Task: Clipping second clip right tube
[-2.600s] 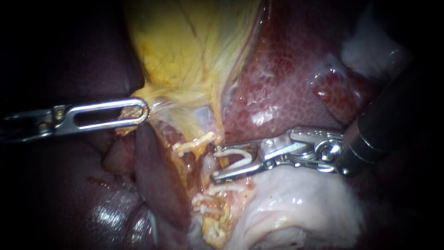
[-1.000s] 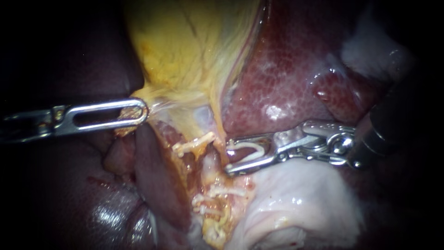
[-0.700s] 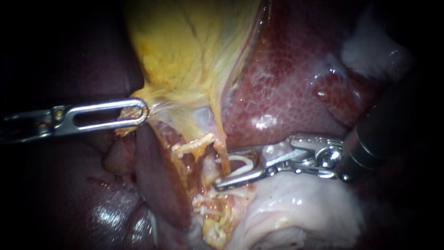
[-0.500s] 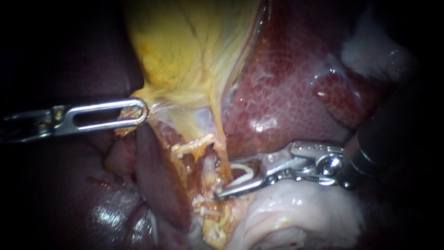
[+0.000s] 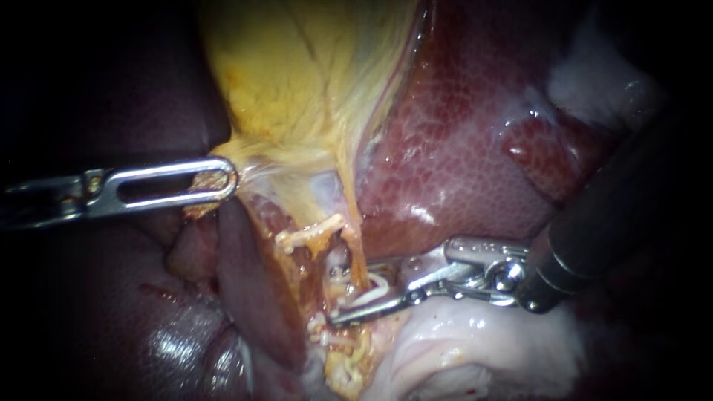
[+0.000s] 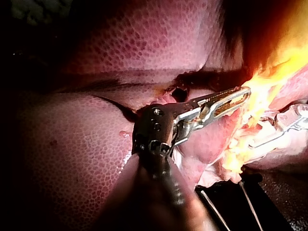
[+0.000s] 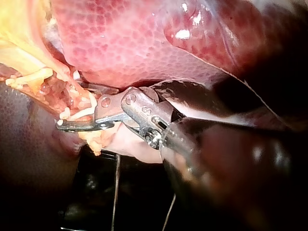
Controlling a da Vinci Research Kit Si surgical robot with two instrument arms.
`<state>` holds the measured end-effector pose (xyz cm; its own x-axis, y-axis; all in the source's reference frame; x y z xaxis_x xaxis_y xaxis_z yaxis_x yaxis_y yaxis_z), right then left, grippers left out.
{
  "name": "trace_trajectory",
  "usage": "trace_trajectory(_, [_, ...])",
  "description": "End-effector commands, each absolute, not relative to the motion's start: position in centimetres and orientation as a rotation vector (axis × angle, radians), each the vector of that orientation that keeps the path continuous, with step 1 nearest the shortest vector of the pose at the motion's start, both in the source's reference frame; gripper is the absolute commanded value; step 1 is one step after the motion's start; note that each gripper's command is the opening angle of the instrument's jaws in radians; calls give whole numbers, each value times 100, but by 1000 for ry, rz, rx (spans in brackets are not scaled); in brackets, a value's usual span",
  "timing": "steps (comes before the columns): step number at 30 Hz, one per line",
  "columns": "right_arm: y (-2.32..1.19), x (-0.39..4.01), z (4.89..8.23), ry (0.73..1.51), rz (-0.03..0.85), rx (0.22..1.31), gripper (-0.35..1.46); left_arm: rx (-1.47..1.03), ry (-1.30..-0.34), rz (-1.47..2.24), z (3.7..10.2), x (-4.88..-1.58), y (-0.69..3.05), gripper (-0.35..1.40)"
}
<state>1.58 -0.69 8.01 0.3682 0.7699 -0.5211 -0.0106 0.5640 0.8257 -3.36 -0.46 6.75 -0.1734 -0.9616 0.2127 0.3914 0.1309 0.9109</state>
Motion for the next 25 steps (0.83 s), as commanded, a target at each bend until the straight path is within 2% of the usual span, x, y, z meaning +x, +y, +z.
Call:
trace_trajectory(1, [-70,159,802,1087,590,847,58,686,-1143,-1385,675,-337,-46,-35])
trace_trajectory(3, [-72,159,802,1087,588,847,54,686,-1143,-1385,675,-337,-46,-35])
trace_trajectory(4, [-71,157,801,1087,585,852,43,686,-1143,-1385,675,-337,-47,-35])
trace_trajectory(6, [-68,148,795,1070,543,947,-5,686,-1143,-1385,675,-336,-47,-35])
trace_trajectory(7, [-66,146,793,1066,533,958,-25,686,-1143,-1385,675,-336,-47,-35])
trace_trajectory(8, [-64,143,792,1068,539,949,-35,686,-1143,-1385,675,-336,-47,-35])
trace_trajectory(24, [-66,141,799,1053,543,955,-35,686,-1143,-1385,674,-336,-46,-35])
trace_trajectory(25, [-65,141,799,1055,550,947,-18,686,-1143,-1385,674,-336,-46,-35])
